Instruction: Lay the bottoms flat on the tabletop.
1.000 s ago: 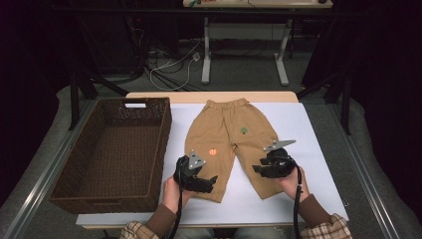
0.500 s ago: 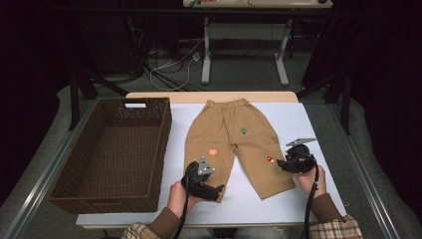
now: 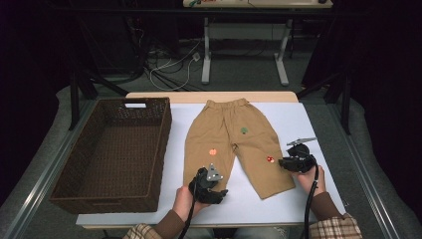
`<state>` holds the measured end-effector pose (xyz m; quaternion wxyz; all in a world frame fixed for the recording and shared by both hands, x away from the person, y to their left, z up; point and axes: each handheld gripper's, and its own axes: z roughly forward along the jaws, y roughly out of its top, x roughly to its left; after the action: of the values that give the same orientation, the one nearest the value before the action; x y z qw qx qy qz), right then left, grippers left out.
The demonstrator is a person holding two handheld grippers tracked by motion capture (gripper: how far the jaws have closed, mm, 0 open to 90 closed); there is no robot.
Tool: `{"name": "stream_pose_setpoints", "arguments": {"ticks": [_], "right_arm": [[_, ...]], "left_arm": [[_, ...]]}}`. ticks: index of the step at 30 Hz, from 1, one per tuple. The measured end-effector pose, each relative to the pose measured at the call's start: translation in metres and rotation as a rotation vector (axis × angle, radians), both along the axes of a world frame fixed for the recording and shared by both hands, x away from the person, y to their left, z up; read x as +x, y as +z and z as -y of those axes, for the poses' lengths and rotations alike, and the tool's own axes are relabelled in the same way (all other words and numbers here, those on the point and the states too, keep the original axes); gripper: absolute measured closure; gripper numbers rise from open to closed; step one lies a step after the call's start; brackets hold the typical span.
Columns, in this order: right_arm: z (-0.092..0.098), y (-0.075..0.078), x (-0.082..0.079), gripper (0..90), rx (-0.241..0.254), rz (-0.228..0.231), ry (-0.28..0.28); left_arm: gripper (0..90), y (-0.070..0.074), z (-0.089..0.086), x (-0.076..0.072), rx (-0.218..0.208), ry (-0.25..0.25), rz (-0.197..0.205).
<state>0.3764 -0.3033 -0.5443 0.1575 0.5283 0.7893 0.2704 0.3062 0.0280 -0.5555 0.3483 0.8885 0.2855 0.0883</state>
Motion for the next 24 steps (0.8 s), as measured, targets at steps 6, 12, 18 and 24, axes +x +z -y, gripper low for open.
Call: {"name": "stream_pose_setpoints", "arguments": {"ticks": [6, 12, 18, 24], "right_arm": [[-0.001, 0.001, -0.001, 87.7, 0.012, -0.018, 0.017], [0.001, 0.005, -0.007, 87.9, 0.018, -0.045, 0.030], [0.002, 0.008, -0.012, 88.0, 0.014, -0.061, 0.049], [0.003, 0.006, -0.018, 87.9, -0.003, -0.079, 0.055]], "left_arm": [[71.8, -0.001, -0.003, 0.000, -0.023, 0.008, -0.004], [85.0, -0.001, -0.003, -0.001, -0.034, -0.010, -0.012], [88.6, 0.000, -0.005, 0.000, -0.044, -0.014, -0.030], [88.8, 0.003, -0.010, -0.003, -0.042, -0.028, -0.041]]}}
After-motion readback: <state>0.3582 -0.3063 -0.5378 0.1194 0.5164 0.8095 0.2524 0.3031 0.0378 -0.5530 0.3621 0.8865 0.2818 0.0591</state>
